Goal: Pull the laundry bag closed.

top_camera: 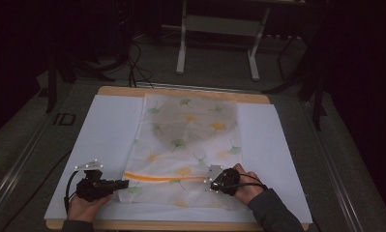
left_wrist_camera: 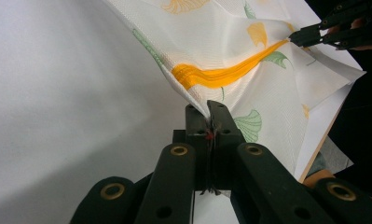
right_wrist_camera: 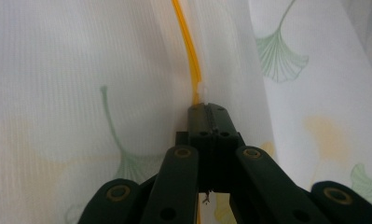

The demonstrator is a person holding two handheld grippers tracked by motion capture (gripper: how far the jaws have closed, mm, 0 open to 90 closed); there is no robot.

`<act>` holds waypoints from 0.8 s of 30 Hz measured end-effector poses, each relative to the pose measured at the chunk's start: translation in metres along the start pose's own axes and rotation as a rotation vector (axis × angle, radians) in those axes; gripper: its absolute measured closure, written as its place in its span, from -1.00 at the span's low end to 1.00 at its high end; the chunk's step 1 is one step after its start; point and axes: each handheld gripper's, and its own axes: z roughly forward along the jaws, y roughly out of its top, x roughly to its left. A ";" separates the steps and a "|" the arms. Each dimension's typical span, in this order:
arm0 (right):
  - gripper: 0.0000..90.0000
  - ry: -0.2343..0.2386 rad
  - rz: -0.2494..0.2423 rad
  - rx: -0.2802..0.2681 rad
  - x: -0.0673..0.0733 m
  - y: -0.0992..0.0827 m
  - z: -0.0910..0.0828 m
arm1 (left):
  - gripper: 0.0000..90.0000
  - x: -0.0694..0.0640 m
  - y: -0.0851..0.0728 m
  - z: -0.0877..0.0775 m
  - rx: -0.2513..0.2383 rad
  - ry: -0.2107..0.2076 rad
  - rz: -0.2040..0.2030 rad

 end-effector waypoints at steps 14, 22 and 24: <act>1.00 0.008 0.020 0.009 -0.002 -0.014 -0.005 | 0.97 0.000 0.000 0.000 -0.002 0.000 -0.001; 1.00 0.008 0.020 0.008 -0.002 -0.014 -0.007 | 0.97 0.000 0.000 0.000 -0.003 0.001 0.001; 1.00 0.006 0.018 0.016 -0.002 -0.016 -0.007 | 0.97 0.000 -0.001 -0.001 -0.003 0.003 -0.004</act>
